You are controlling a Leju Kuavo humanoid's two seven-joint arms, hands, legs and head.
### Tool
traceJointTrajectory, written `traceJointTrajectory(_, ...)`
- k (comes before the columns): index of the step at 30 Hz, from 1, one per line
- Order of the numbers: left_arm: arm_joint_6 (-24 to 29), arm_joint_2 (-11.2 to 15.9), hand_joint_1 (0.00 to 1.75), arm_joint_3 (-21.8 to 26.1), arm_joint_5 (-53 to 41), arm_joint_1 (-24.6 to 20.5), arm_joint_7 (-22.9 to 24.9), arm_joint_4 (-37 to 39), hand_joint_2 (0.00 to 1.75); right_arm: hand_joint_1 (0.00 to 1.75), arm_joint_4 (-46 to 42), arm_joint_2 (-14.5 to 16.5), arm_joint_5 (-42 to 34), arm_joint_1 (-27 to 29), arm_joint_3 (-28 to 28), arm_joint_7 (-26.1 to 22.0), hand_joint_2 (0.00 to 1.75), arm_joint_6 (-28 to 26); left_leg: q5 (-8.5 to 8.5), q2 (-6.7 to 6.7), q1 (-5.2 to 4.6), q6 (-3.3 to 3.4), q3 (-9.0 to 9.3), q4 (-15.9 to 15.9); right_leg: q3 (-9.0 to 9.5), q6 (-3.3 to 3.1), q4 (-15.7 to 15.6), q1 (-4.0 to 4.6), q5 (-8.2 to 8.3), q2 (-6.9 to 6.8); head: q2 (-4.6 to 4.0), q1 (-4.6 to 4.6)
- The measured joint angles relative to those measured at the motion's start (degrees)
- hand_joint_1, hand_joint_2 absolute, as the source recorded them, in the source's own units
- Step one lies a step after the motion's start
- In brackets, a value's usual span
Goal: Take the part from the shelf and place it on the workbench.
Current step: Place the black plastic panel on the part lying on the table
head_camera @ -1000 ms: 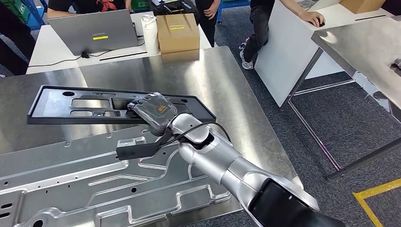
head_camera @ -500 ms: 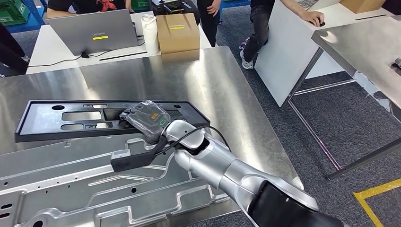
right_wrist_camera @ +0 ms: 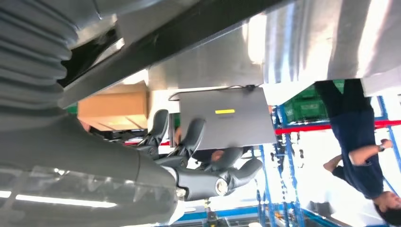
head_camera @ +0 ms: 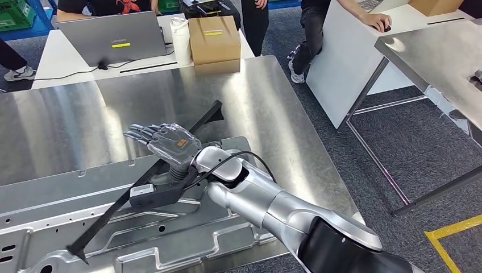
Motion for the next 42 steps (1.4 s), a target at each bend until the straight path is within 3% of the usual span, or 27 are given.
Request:
traceJointTrajectory(4, -1.12, 0.02, 0.00, -0.03, 0.97, 0.01, 1.54, 0.00, 0.00, 0.00, -0.01, 0.00, -1.36, -0.03, 0.88, 0.20, 0.00, 0.48, 0.00, 0.00, 0.00, 0.00, -0.01, 0.00, 0.00, 0.02, 0.00, 0.00, 0.01, 0.00, 0.00, 0.00)
traceJointTrajectory(6, -1.55, 0.02, 0.00, 0.06, 1.87, 0.03, 1.98, 0.00, 0.00, 0.00, -0.25, -0.01, -4.61, -0.06, 0.98, 0.81, 0.00, 3.21, 0.00, 0.00, 0.00, 0.00, -0.01, 0.00, 0.00, 0.01, 0.00, 0.00, 0.00, 0.00, 0.00, 0.01)
traceJointTrajectory(9, -1.82, 0.01, 0.00, 0.26, 3.43, 0.08, 2.10, 0.00, 0.00, 0.00, -1.79, -0.01, -15.40, -0.38, 0.98, 3.23, 0.00, 11.62, 0.00, 0.02, 0.00, 0.00, -0.01, 0.00, -0.01, 0.02, 0.00, 0.00, 0.01, 0.01, 0.00, 0.01)
traceJointTrajectory(12, -1.85, 0.02, 0.00, 0.50, 4.57, 0.13, 1.93, 0.00, 0.00, 0.00, -4.10, 0.07, -26.00, -2.06, 1.51, 5.32, 0.00, 16.04, -0.01, 0.07, 0.01, 0.00, 0.00, 0.00, -0.02, 0.03, 0.00, 0.01, 0.03, 0.02, 0.00, -0.01)
traceJointTrajectory(18, -1.88, 0.10, 0.00, 0.96, 6.43, 0.15, 1.82, -0.02, 0.00, 0.00, -9.41, 0.17, -36.80, -5.69, 4.46, 9.66, 0.00, 17.90, -0.01, 0.07, 0.04, -0.01, 0.00, 0.00, -0.03, 0.00, 0.00, 0.03, 0.01, 0.02, 0.00, -0.01)
traceJointTrajectory(26, -1.88, 0.35, 0.00, 1.64, 7.79, 0.10, 1.80, -0.10, 0.00, 0.00, -15.68, 0.21, -43.22, -10.74, 8.35, 15.90, 0.00, 19.52, -0.04, 0.07, 0.11, -0.04, 0.01, -0.01, -0.04, -0.04, 0.00, 0.08, -0.03, 0.02, 0.00, -0.02)
traceJointTrajectory(33, -1.83, 0.35, 0.00, 1.91, 8.19, 0.07, 1.64, -0.11, 0.00, 0.00, -15.80, 0.09, -44.73, -13.79, 9.66, 16.29, 0.00, 17.93, -0.03, 0.09, 0.13, -0.04, 0.01, 0.00, -0.04, -0.02, 0.00, 0.10, 0.00, 0.02, 0.00, -0.02)
traceJointTrajectory(38, -1.83, 0.40, 0.00, 1.97, 8.60, 0.14, 1.75, -0.13, 0.00, 0.00, -16.12, 0.22, -36.59, -15.68, 11.36, 14.55, 0.00, 9.88, 0.11, 0.18, 0.12, 0.68, 0.45, -0.72, 0.28, 0.62, -0.27, 0.03, 0.16, 0.03, 0.00, -0.10)
traceJointTrajectory(40, -1.82, 0.41, 0.00, 2.05, 8.69, 0.18, 1.87, -0.14, 0.00, 0.00, -16.83, 0.28, -30.51, -16.37, 12.03, 14.24, 0.00, 5.81, 0.63, 0.39, 0.73, 0.88, 0.92, -1.66, -0.68, 0.90, 2.07, 0.01, -1.64, 0.02, 0.00, -0.01)
traceJointTrajectory(42, -1.82, 0.44, 0.00, 2.17, 8.71, 0.04, 1.96, -0.16, 0.00, 0.00, -17.80, 0.23, -24.74, -16.50, 12.49, 14.21, 0.00, 3.47, 0.84, 0.48, 1.04, 0.82, 0.85, -1.83, -3.50, 1.18, 7.99, -0.41, -5.38, 0.00, 0.00, 0.34)
